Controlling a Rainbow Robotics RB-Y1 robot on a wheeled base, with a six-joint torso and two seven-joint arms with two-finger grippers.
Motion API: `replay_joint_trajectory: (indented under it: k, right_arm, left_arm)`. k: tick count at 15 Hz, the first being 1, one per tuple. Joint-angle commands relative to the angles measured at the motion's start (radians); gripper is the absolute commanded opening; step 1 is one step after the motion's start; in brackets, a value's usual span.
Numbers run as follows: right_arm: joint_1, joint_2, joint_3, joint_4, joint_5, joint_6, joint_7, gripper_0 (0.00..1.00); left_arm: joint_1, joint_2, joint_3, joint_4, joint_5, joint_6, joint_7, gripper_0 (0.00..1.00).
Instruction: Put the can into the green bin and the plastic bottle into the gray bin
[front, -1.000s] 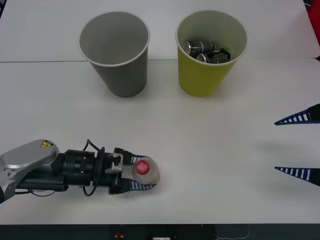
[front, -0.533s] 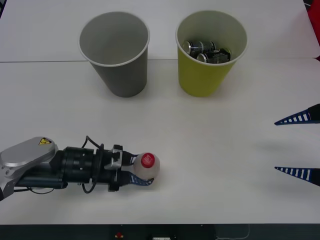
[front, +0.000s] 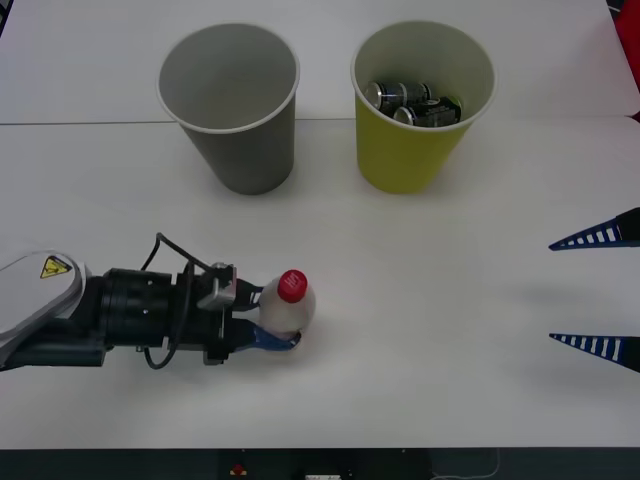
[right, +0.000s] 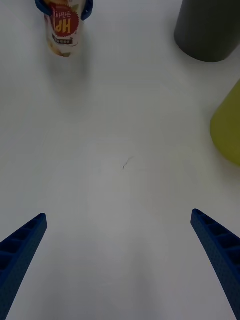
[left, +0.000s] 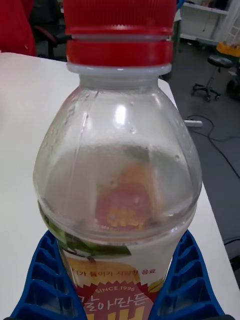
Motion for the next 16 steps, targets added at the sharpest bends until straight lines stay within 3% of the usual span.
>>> replay_joint_trajectory:
  k: [1,12,16]
  right_arm:
    - [0.0,0.0,0.0,0.0,0.0,0.0,0.0,1.0]
    - [0.0,0.0,0.0,0.0,0.0,0.0,0.0,1.0]
    - [0.0,0.0,0.0,0.0,0.0,0.0,0.0,1.0]
  left_arm:
    - [0.051,0.002,0.102,-0.132,-0.126,-0.003,0.231,0.0]
    - [0.114,0.015,0.45,-0.559,-0.6,0.015,1.164,0.0]
    - [0.106,0.023,0.523,-0.64,-0.696,0.015,1.397,0.0]
